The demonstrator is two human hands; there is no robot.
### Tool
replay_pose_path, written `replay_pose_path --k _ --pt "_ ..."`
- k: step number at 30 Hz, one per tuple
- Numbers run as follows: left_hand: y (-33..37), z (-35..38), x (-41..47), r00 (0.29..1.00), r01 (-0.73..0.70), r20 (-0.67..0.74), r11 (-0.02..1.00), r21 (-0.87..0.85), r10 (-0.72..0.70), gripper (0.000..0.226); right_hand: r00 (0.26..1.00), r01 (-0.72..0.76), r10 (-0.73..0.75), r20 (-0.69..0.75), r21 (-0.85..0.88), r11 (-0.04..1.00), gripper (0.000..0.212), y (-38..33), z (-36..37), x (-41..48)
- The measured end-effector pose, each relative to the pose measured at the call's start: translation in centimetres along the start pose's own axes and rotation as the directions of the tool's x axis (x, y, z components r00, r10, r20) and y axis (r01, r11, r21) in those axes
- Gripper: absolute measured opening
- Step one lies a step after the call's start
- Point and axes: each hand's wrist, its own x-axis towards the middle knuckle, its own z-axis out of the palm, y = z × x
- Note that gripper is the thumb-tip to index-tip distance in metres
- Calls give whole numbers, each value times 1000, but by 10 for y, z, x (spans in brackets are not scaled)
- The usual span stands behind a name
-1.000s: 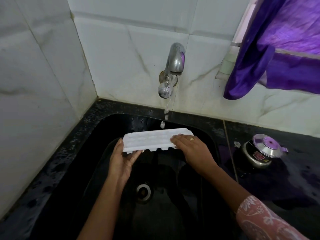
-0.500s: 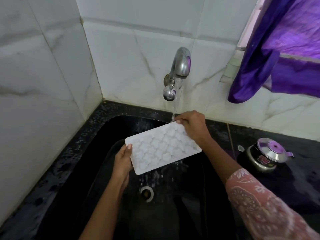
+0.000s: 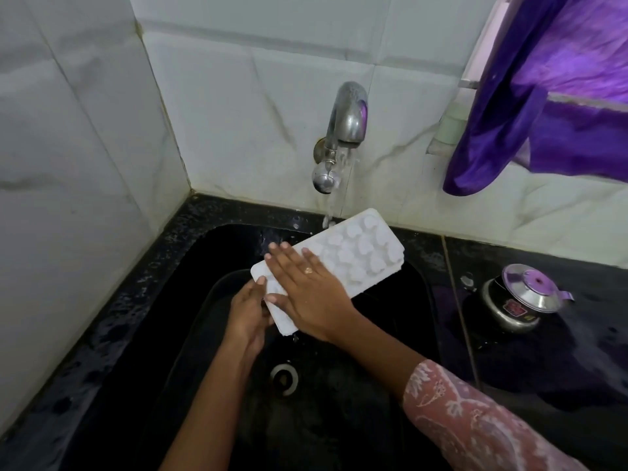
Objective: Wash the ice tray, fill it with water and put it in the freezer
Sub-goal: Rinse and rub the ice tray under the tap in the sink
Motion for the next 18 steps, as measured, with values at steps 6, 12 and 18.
replay_pose_path --k 6,12,18 --pt "-3 -9 2 994 2 -105 999 -45 -7 28 973 -229 229 7 63 971 83 53 -9 -13" --pt "-11 -26 1 977 10 -212 998 -68 -25 31 839 -542 534 104 248 803 83 77 -17 -23" --pt "-7 -37 -3 951 89 -286 989 -120 -120 45 767 -548 596 238 727 414 59 74 -39 -24"
